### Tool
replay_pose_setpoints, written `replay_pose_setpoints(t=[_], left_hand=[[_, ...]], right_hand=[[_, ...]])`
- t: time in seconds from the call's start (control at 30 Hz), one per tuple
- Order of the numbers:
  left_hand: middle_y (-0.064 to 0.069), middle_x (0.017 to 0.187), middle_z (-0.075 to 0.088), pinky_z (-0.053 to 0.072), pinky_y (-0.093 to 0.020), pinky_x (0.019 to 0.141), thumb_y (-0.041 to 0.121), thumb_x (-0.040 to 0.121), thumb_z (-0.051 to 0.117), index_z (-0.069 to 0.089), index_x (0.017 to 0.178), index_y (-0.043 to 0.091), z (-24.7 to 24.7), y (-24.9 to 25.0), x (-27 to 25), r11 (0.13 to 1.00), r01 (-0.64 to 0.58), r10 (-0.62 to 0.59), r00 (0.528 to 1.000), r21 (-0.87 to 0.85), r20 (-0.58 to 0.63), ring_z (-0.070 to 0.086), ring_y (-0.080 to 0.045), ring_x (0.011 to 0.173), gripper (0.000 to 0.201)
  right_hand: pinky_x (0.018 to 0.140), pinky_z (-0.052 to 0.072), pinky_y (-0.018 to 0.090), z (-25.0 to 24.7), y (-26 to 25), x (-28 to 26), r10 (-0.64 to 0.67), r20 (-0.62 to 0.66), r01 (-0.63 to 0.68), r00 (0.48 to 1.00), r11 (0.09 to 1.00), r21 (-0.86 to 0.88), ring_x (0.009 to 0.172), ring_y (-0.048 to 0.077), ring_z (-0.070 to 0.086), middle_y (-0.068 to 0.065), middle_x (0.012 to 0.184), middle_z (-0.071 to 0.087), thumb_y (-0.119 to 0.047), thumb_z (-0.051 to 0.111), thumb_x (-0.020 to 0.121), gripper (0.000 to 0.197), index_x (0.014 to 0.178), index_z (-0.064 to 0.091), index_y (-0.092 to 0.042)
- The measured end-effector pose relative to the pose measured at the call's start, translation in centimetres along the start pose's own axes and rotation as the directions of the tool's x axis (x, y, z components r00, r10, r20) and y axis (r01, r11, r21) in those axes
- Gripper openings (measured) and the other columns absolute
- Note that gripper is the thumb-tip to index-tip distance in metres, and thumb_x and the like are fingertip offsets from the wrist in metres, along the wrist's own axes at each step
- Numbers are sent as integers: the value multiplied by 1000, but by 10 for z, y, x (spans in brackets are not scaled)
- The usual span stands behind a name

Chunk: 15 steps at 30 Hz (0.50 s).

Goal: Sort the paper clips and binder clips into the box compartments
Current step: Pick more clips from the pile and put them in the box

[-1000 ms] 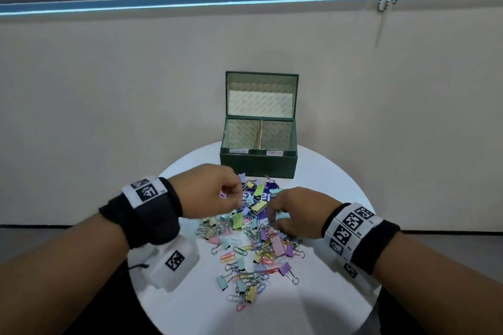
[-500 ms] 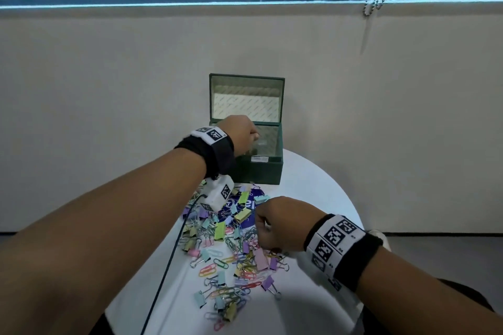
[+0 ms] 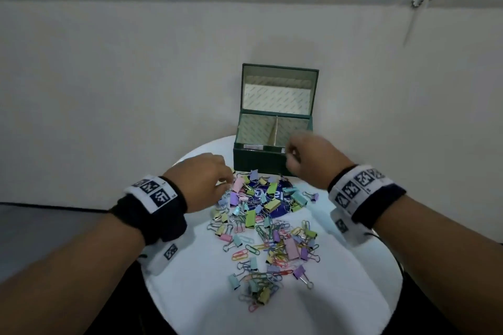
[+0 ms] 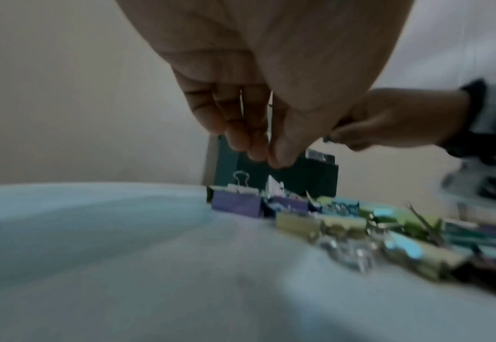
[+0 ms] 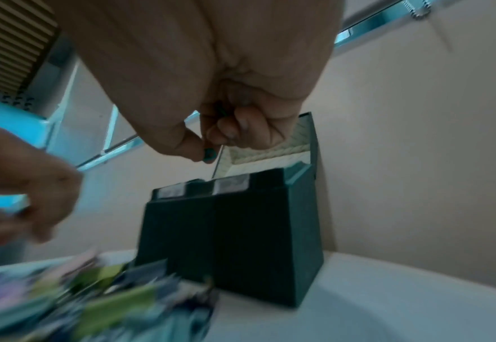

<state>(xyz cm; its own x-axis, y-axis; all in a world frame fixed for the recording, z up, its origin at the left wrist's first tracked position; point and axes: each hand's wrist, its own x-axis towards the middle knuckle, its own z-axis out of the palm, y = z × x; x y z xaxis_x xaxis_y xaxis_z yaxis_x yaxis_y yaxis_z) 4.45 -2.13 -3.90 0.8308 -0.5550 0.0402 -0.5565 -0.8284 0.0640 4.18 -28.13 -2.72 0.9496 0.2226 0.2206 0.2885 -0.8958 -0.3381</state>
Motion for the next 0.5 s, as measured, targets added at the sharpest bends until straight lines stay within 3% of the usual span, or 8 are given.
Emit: replay_pose_setpoints(t=[0.1,0.23,0.3,0.33,0.4,0.5], left_hand=[[10,106,59,45,-32,87,34,97,52,68,113,33,7,5,2,1000,-17,17,1000,-19,-17,53,-14,104,22],[8,110,58,48,-36,87,31,92,54,64,115,34,12,7,8,996,78,-79,997,51,6,52,-17,107,25],[5,111,58,48,-35,85,28,90,54,64,115,32,13,2,10,985,156,-158,987,79,16,53,-19,107,27],[5,110,58,47,-34,84,27,91,52,65,115,32,15,0,10,981,173,-176,984,83,24,53,-20,106,28],[8,102,53,44,-32,80,30,93,50,66,118,37,18,-1,12,984,165,-168,984,66,52,52,-19,104,31],[10,92,42,39,-31,78,33,92,53,67,118,42,20,0,13,987,157,-159,982,27,106,48,-18,99,30]], right_hand=[[72,50,26,-7,13,34,86,-112,-96,990,991,-90,80,17,57,-1,92,53,-20,57,94,7,96,63,-17],[89,51,33,-11,20,60,158,57,-139,986,960,-244,104,22,57,5,126,56,-24,54,95,35,129,59,-19],[102,48,41,-10,10,54,79,5,-75,997,960,-270,123,25,52,2,140,52,-25,54,95,38,132,59,-24],[106,45,45,-9,2,48,16,-46,-28,999,960,-279,127,25,49,1,142,51,-25,55,95,36,130,60,-27],[101,49,43,-3,-16,33,-101,-20,90,995,953,-290,115,22,54,0,128,59,-23,55,95,24,116,66,-28],[87,56,37,16,-40,10,-153,339,238,928,945,-223,94,17,61,-3,107,65,-25,54,97,18,105,71,-25]])
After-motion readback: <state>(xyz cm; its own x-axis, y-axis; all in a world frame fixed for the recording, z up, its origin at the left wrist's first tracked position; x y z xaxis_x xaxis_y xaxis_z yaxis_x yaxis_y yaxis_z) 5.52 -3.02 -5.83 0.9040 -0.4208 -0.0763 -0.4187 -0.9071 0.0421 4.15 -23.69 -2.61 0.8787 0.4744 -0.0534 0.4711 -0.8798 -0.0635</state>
